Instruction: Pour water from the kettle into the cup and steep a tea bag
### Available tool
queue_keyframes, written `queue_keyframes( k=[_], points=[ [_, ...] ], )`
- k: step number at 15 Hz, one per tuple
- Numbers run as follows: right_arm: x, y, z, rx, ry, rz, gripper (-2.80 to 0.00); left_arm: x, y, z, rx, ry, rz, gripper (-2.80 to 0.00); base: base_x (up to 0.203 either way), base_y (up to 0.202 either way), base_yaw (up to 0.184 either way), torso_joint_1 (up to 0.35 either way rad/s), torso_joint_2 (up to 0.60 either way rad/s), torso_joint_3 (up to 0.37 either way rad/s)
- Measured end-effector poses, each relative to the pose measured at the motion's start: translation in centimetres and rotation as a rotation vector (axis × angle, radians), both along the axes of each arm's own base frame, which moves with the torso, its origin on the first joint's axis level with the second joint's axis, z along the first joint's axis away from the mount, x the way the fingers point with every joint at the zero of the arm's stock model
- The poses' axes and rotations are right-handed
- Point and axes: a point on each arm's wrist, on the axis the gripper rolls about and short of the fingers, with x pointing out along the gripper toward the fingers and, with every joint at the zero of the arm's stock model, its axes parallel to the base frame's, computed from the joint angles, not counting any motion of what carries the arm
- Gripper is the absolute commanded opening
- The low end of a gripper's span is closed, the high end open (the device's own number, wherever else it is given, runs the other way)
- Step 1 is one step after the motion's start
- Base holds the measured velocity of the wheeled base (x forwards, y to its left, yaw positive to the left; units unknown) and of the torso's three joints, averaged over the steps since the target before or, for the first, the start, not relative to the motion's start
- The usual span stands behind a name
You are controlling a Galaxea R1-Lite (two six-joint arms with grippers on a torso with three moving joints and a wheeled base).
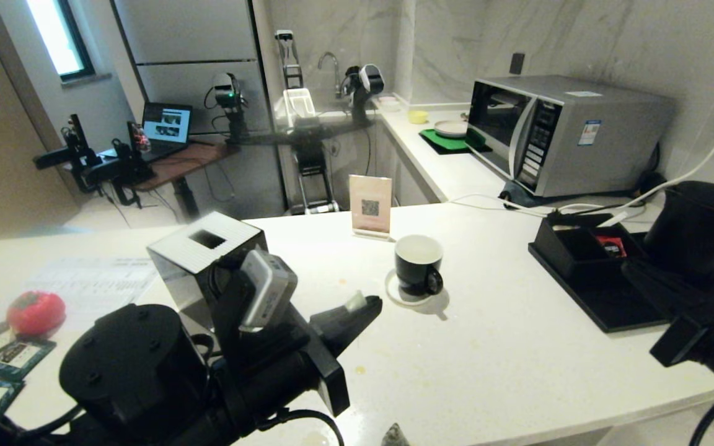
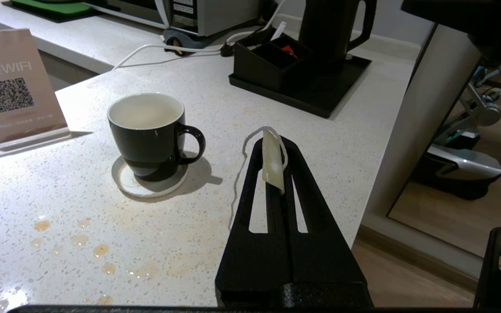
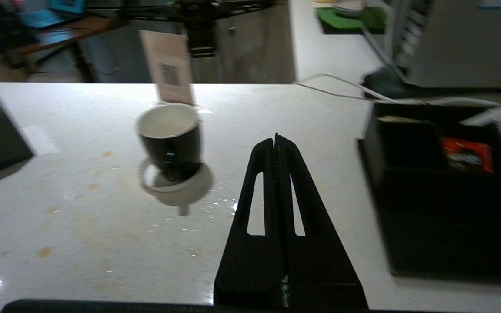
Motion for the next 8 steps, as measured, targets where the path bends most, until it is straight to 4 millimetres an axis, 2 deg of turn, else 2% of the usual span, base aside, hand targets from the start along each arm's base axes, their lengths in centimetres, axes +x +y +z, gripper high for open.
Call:
queue_keyframes(
  k=[5, 8],
  points=[
    [-1.8, -2.8, -0.6, 0.029, -0.017, -0.153, -2.80, 0.2, -0.2, -0.5, 0.015, 0.011, 0.000, -2.80, 0.000, 0.000, 0.000, 0.000, 0.00, 0.000],
    [-3.5, -3.7, -1.1, 0.029, -0.033, -0.201, -2.80, 0.3, -0.5, -1.0, 0.032, 0.023, -0.004, -2.80, 0.000, 0.000, 0.000, 0.000, 0.00, 0.000]
  ],
)
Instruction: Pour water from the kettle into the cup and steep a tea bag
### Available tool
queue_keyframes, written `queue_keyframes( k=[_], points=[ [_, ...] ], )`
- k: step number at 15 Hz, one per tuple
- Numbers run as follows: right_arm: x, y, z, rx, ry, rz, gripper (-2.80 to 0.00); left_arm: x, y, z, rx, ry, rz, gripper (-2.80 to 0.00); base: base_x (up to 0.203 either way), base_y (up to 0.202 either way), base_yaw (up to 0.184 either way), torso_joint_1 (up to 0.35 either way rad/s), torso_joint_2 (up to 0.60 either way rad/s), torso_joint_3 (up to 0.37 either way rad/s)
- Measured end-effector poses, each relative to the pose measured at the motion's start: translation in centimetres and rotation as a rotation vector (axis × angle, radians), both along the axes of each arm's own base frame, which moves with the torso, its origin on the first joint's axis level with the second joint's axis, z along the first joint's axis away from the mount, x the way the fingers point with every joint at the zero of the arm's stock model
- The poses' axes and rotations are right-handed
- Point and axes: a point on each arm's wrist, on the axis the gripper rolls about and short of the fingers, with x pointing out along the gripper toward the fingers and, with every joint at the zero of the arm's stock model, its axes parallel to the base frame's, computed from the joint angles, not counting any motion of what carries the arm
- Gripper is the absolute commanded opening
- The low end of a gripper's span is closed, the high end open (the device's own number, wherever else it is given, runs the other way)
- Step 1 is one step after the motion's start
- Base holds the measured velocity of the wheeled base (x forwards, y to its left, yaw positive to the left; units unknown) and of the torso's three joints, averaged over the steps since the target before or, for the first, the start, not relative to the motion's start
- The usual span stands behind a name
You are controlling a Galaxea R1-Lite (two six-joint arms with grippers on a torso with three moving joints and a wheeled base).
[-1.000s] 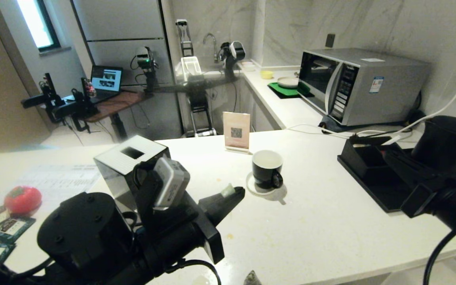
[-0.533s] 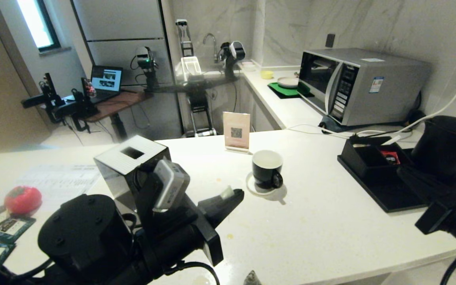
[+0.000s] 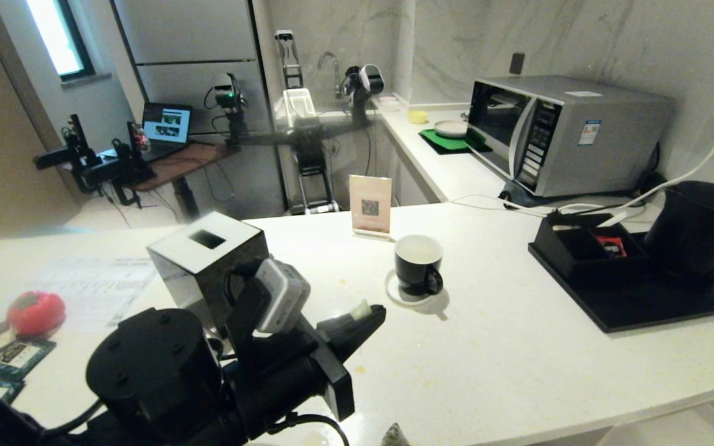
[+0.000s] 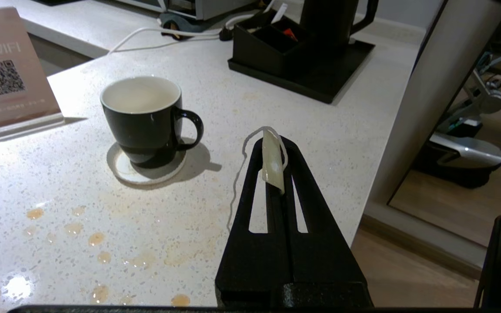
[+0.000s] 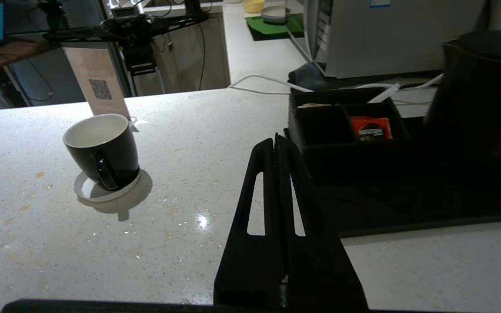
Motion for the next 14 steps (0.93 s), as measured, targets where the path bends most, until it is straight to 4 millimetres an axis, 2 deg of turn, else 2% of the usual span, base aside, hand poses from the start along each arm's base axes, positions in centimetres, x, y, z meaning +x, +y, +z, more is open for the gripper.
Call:
queue_keyframes(
  k=[3, 6, 10, 12, 14],
  points=[
    [-1.9, -0.5, -0.1, 0.001, -0.021, -0.013, -2.80, 0.0, -0.6, -0.4, 0.012, 0.008, -0.016, -2.80, 0.000, 0.000, 0.000, 0.000, 0.00, 0.000],
    [-4.6, -1.0, -0.5, -0.023, -0.042, -0.022, -2.80, -0.4, -0.9, -0.6, 0.025, 0.004, -0.036, -2.80, 0.000, 0.000, 0.000, 0.000, 0.00, 0.000],
    [-8.6, -1.8, -2.6, -0.101, -0.036, -0.086, -2.80, -0.5, -1.1, -0.6, 0.031, -0.007, -0.052, -2.80, 0.000, 0.000, 0.000, 0.000, 0.00, 0.000],
    [-9.5, -2.0, -3.7, -0.156, 0.012, -0.131, -2.80, -0.6, -1.3, -0.5, 0.029, -0.013, -0.061, -2.80, 0.000, 0.000, 0.000, 0.000, 0.00, 0.000],
    [-9.9, -2.2, -3.9, -0.187, 0.008, -0.182, -2.80, -0.6, -1.4, -0.5, 0.028, -0.015, -0.065, -2.80, 0.000, 0.000, 0.000, 0.000, 0.00, 0.000]
  ],
)
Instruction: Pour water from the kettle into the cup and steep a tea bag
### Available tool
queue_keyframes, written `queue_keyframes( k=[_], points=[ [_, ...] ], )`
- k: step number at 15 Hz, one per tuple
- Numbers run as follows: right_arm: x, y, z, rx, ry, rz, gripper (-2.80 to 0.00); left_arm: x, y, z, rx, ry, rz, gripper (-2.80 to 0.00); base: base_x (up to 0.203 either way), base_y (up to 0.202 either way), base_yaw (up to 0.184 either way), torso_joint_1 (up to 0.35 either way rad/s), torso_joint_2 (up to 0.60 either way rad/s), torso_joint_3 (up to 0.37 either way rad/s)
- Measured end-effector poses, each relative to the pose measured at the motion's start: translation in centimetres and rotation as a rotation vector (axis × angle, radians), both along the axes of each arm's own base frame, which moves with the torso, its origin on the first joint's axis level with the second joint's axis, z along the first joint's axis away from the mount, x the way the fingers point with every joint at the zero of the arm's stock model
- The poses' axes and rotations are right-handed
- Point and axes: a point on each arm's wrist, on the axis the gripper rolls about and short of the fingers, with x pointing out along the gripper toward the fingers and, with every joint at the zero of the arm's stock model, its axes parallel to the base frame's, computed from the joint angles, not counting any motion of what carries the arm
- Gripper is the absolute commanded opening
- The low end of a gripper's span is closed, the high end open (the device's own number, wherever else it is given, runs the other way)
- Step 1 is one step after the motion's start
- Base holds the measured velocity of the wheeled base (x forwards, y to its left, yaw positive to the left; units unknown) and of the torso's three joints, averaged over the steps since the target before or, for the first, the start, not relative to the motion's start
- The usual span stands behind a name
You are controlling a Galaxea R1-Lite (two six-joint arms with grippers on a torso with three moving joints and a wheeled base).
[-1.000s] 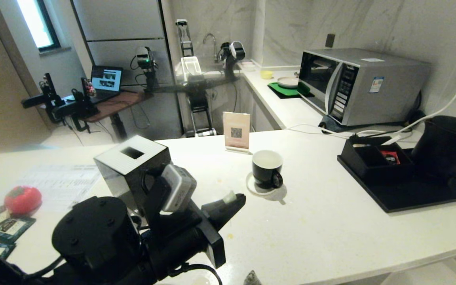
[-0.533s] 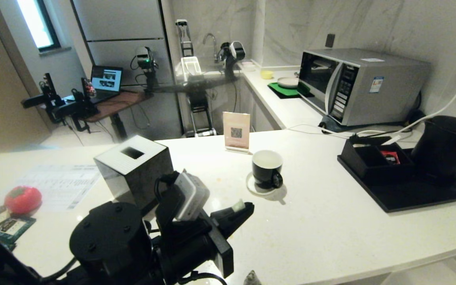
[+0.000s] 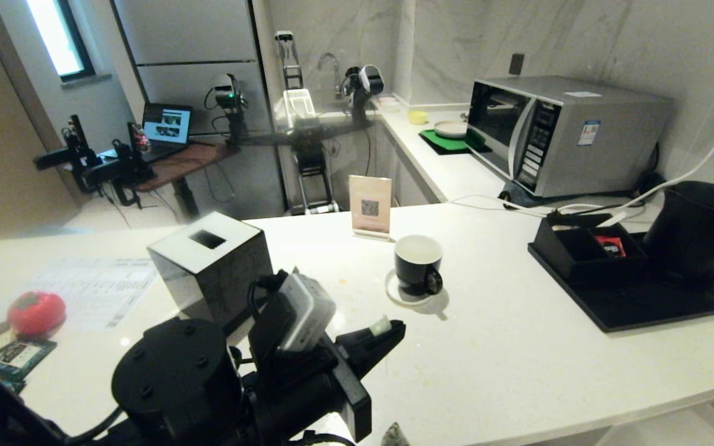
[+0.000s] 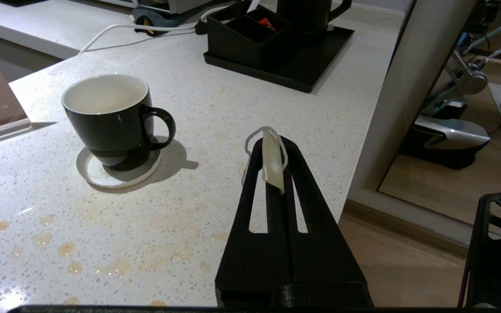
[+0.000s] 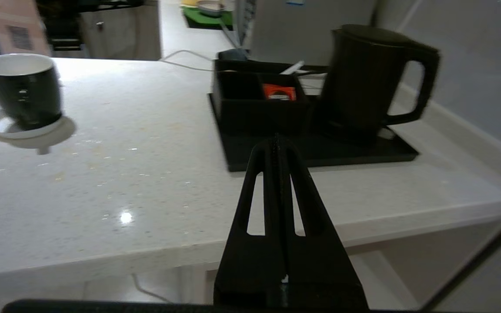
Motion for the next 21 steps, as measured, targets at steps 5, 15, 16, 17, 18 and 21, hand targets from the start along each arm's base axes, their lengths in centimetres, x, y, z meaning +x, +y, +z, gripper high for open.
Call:
queue_keyframes(
  k=[5, 15, 16, 17, 18, 21],
  points=[
    [-0.3, -0.2, -0.4, -0.047, 0.032, -0.141, -2.80, -0.1, 0.1, 0.2, 0.000, -0.012, 0.000, -2.80, 0.000, 0.000, 0.000, 0.000, 0.00, 0.000],
    [-2.8, 0.3, -2.9, -0.133, 0.006, -0.003, -2.80, -0.3, 0.4, 0.4, -0.002, -0.015, 0.005, -2.80, 0.000, 0.000, 0.000, 0.000, 0.00, 0.000],
    [-2.8, 0.5, -3.0, -0.114, -0.007, 0.053, -2.80, -0.3, 0.4, 0.4, -0.002, -0.015, 0.006, -2.80, 0.000, 0.000, 0.000, 0.000, 0.00, 0.000],
    [-2.8, 0.5, -3.2, -0.088, -0.005, 0.075, -2.80, -0.3, 0.4, 0.3, -0.002, -0.014, 0.007, -2.80, 0.000, 0.000, 0.000, 0.000, 0.00, 0.000],
    [-2.9, 0.5, -3.3, -0.053, -0.002, 0.089, -2.80, -0.3, 0.4, 0.3, -0.001, -0.014, 0.006, -2.80, 0.000, 0.000, 0.000, 0.000, 0.00, 0.000],
    [-2.8, 0.6, -3.8, 0.010, 0.029, 0.147, -2.80, -0.3, 0.4, 0.3, -0.001, -0.014, 0.008, -2.80, 0.000, 0.000, 0.000, 0.000, 0.00, 0.000]
  ],
)
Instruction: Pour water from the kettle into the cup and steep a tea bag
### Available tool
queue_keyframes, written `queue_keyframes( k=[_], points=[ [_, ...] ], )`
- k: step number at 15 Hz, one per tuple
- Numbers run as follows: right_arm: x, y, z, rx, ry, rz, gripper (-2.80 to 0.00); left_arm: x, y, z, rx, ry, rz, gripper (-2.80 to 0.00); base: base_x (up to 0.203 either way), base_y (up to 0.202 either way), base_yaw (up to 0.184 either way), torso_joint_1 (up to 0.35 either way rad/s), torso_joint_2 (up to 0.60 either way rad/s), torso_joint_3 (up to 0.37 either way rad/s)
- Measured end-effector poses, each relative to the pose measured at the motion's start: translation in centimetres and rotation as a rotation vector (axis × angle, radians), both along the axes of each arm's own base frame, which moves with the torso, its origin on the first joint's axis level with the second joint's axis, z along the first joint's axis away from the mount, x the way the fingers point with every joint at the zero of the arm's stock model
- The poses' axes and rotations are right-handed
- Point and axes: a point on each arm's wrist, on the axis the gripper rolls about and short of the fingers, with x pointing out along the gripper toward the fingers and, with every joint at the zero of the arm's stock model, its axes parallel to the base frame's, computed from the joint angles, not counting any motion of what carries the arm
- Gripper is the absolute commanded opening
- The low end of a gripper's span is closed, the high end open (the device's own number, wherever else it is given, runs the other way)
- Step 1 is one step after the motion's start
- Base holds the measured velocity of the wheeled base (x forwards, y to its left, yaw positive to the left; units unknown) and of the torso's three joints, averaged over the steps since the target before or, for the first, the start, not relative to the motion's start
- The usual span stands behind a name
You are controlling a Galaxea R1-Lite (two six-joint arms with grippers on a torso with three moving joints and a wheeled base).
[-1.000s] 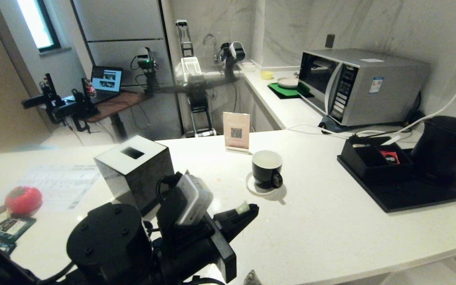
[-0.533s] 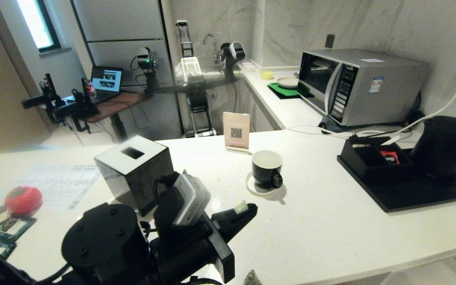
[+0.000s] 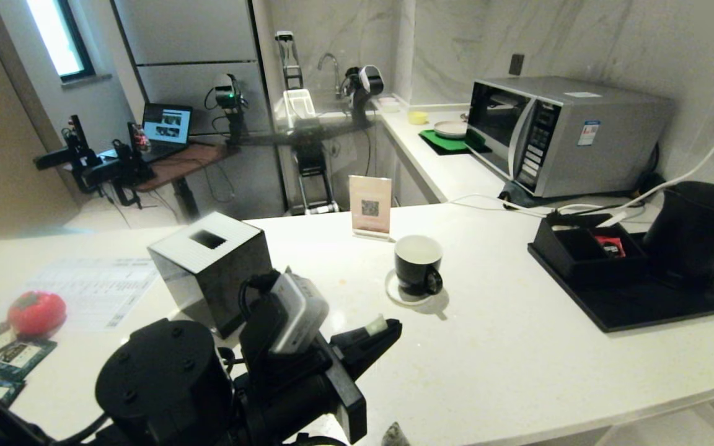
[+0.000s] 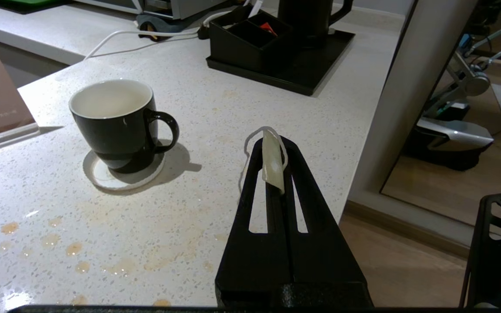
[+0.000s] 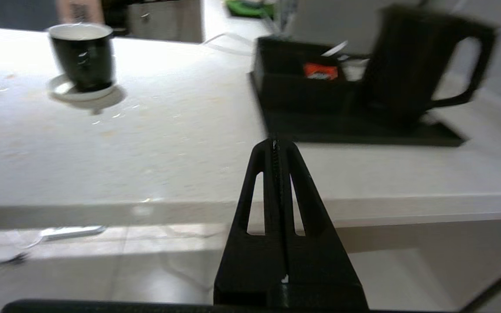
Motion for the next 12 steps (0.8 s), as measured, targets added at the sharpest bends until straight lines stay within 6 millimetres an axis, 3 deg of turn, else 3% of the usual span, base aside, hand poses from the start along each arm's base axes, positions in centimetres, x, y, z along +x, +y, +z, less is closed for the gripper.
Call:
queue_keyframes(
  k=[3, 12],
  points=[
    [0.04, 0.00, -1.10, 0.016, 0.106, 0.002, -2.80, 0.00, -0.02, -0.01, 0.001, 0.001, 0.000, -2.80, 0.000, 0.000, 0.000, 0.000, 0.00, 0.000],
    [0.05, 0.00, -1.07, 0.042, 0.102, 0.001, -2.80, -0.16, 0.22, -0.03, 0.004, 0.000, 0.000, -2.80, 0.000, 0.000, 0.000, 0.000, 0.00, 0.000]
  ],
)
